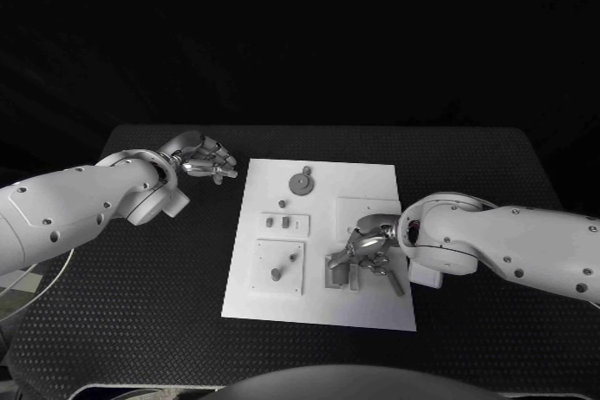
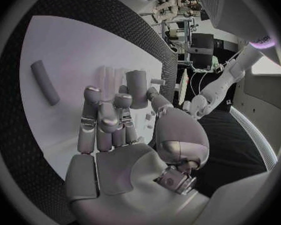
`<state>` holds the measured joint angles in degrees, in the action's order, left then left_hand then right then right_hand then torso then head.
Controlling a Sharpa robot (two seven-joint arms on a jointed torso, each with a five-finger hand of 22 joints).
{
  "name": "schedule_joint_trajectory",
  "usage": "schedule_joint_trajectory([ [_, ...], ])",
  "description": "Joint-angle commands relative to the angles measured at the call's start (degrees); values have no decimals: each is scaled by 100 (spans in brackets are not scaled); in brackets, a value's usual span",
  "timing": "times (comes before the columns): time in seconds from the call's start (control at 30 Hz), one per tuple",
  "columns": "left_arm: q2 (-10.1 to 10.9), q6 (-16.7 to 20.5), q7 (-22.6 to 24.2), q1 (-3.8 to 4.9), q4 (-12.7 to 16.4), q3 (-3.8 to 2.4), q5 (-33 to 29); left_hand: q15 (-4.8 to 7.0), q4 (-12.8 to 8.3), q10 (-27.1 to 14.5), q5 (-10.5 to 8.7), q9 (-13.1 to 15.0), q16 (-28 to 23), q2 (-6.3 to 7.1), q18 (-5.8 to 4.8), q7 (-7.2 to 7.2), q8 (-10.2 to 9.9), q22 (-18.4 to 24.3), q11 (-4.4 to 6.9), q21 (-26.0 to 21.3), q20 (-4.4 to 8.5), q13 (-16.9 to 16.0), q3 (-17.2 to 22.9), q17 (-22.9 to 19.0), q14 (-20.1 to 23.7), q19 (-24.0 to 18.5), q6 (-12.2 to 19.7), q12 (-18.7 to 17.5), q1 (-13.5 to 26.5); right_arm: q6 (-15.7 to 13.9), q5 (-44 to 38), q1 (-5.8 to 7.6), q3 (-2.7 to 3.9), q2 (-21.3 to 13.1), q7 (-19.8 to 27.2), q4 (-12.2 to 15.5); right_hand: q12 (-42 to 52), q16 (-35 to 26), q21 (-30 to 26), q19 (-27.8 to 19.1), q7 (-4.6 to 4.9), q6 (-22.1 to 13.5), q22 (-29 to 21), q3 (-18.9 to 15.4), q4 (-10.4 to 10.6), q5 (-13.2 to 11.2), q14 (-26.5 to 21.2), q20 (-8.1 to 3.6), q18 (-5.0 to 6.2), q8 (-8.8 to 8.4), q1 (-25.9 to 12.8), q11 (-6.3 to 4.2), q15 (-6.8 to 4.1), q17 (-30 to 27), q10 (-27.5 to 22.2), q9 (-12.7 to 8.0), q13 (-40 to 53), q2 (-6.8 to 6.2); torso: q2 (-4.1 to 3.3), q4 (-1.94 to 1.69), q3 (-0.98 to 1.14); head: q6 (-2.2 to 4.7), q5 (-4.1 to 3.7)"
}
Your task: Assemble the parts on the task board
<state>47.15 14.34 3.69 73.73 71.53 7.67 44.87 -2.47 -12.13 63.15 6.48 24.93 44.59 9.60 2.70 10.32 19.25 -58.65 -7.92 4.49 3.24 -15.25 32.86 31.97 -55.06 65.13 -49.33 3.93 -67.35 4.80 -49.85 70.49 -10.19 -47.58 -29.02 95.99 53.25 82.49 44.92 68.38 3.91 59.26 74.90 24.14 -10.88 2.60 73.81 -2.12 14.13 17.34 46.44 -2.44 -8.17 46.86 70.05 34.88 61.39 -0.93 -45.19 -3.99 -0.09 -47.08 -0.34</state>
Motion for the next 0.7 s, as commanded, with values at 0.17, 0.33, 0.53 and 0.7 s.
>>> schedule_joint_trajectory([
  [0.17, 0, -63, 14, 8, 17, -2, -30, -11, 45, -15, 26, -7, -25, -10, 79, -8, 23, -7, -39, -40, -14, 6, 4, 12, -25, 37, 39, -4, -32, 226, -89, -7, -24, -39, -61, 8, 26, 23, -29, 19, 7, 55, 96, 612, -531, 19, 11, 7, 87, 12, -103, -1, -36, -14, 24, 20, -11, 50, 0, 2, -1, -20, 8],
  [0.33, -6, -66, 15, 8, 19, -2, -30, -11, 47, -15, 27, -7, -27, -9, 79, -8, 24, -7, -39, -40, -14, 6, 4, 14, -26, 37, 39, -4, -31, 226, -24, -13, -40, -21, -68, -4, 25, 22, -33, 19, 8, 56, 95, 627, -522, 19, 11, 8, 87, 5, -153, -1, -35, -19, 21, 24, -13, 50, 1, 0, -2, -13, 10],
  [0.53, -4, -61, 16, 8, 16, -2, -30, -11, 52, -16, 27, -8, -29, -10, 79, -8, 24, -8, -39, -40, -14, 7, 4, 17, -26, 37, 40, -3, -29, 150, 22, -45, -53, 18, -66, -33, 29, 24, -35, 22, 7, 63, 96, 653, -502, 19, 12, 8, 87, -2, -238, -1, -35, -25, 21, 32, -16, 54, 0, -2, -2, -17, 14],
  [0.7, -5, -66, 16, 8, 20, -2, -30, -11, 55, -15, 28, -8, -30, -11, 79, -8, 25, -8, -39, -40, -14, 8, 5, 18, -26, 37, 40, -3, -27, 80, 23, -64, -55, 39, -67, -49, 32, 26, -38, 28, 6, 69, 96, 673, -443, 19, 13, 7, 87, -11, -362, -3, -37, -32, 21, 41, -20, 39, 0, -4, -3, -22, 14],
])
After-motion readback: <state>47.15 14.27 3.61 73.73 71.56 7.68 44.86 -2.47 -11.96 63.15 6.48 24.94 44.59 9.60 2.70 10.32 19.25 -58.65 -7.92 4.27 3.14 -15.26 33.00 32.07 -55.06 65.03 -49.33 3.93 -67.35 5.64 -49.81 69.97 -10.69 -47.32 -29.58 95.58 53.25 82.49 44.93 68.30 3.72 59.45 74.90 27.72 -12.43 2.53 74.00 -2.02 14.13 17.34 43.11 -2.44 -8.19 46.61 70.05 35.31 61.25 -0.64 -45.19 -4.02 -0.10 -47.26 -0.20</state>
